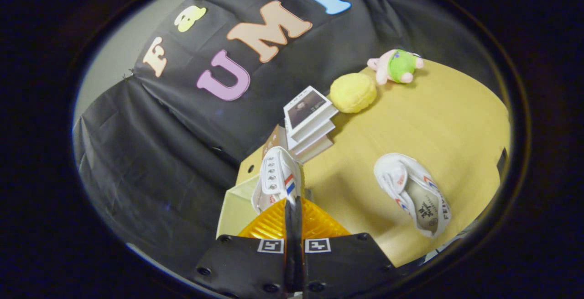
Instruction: Open the storage box then place both shoes into the box .Put the left shoe in first, then the right shoe, with the right side of both shoes facing outward in a uniform manner.
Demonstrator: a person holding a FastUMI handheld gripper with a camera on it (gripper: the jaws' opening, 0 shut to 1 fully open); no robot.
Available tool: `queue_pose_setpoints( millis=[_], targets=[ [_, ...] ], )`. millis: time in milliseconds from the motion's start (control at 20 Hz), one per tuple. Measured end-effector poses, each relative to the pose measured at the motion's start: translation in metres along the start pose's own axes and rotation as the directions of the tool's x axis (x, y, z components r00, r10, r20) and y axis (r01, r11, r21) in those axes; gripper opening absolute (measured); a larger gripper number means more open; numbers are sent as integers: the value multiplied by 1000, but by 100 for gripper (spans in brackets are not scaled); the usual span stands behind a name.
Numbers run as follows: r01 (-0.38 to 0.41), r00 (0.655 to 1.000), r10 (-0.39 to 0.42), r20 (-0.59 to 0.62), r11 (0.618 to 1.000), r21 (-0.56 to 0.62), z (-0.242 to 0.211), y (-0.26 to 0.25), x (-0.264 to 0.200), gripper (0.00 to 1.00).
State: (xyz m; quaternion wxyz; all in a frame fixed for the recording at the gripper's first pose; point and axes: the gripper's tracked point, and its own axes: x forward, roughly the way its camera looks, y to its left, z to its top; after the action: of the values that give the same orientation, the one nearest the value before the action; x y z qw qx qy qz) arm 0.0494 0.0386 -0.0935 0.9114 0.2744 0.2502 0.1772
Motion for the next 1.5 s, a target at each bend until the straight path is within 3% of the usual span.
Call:
queue_pose_setpoints(
  millis=[250,400,700,1000,1150,1500],
  targets=[
    [-83,996,85,-40,995,48,-17,65,9,3],
    [-68,989,78,-122,994,80,-54,87,28,3],
    [102,957,-77,-280,992,76,-127,83,66,3],
    [258,917,-264,-299,964,-59,-166,76,96,3],
    [301,901,-328,-285,944,-135,-178,70,112,3],
    [318,891,-356,-281,932,-172,-185,66,122,3]
  ],
)
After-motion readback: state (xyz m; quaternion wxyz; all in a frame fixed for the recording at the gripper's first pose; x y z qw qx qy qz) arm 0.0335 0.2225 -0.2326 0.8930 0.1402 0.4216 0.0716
